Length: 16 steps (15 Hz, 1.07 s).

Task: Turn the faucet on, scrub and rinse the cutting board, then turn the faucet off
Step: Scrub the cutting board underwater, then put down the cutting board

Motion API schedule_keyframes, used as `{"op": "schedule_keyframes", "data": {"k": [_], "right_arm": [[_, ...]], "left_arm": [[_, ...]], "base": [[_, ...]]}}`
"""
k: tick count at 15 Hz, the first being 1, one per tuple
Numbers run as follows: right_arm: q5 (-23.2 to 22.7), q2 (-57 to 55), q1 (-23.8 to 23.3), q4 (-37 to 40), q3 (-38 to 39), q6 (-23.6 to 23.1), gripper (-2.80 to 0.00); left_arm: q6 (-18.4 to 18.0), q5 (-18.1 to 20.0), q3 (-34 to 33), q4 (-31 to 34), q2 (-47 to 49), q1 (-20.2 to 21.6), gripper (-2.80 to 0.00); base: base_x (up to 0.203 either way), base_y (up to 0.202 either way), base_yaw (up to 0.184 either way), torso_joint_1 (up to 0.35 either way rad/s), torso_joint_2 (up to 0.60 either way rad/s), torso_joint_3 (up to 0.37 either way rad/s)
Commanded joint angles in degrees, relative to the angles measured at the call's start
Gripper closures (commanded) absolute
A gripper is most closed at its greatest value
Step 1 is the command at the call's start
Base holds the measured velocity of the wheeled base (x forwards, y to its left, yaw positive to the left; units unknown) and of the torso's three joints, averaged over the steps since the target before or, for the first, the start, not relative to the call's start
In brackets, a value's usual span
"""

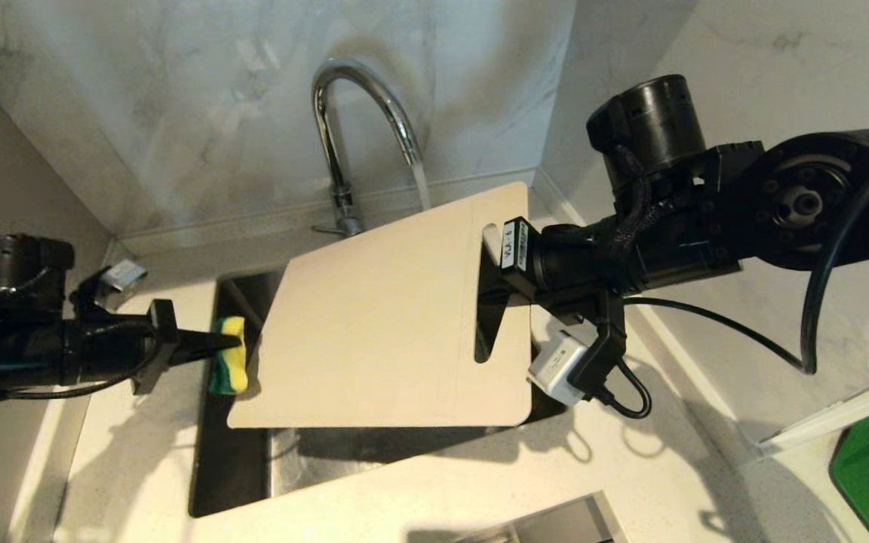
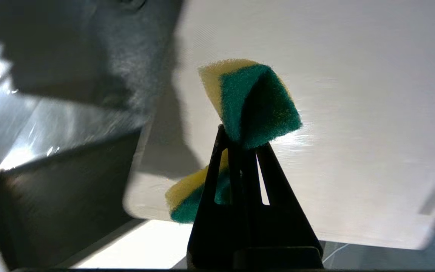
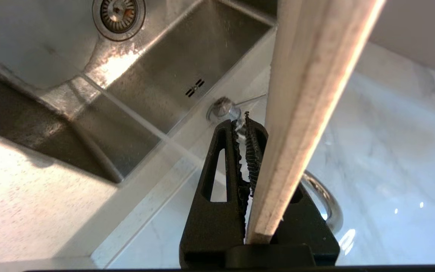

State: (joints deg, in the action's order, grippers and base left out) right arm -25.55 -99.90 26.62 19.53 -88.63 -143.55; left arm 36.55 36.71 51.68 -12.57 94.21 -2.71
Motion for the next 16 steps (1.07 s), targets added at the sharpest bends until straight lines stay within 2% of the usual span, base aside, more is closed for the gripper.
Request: {"op": "schedule_keyframes", "data": {"k": [1,4,6,11,16], "right_arm": [[-0.13,2.7,0.02,-0.26,2.77,-0.59,0.0],[0.02,7.03,0.07,-0.36,4.56,1.7,0.0],[0.14,10.66,0.09,-0.37,6.88,2.67,0.0],[0.24,22.03,0.08,-0.39,15.68,4.43,0.0],[1.34,36.54,0.04,-3.5,25.98,12.41,0.0]], "left_arm": [[1.38,0.25,3.14,0.61,-7.85,0.07,0.0],[5.36,0.21,6.94,4.04,-10.44,0.25,0.0],[5.55,0.08,7.2,4.35,-11.07,0.43,0.0],[5.63,-0.47,9.03,10.06,-12.26,0.52,0.0],[5.81,-0.89,11.02,14.6,-13.13,0.52,0.0]], "base": [[0.0,0.0,0.0,0.0,0.0,0.0],[0.0,0.0,0.0,0.0,0.0,0.0],[0.0,0.0,0.0,0.0,0.0,0.0],[0.0,0.0,0.0,0.0,0.0,0.0],[0.0,0.0,0.0,0.0,0.0,0.0]]}}
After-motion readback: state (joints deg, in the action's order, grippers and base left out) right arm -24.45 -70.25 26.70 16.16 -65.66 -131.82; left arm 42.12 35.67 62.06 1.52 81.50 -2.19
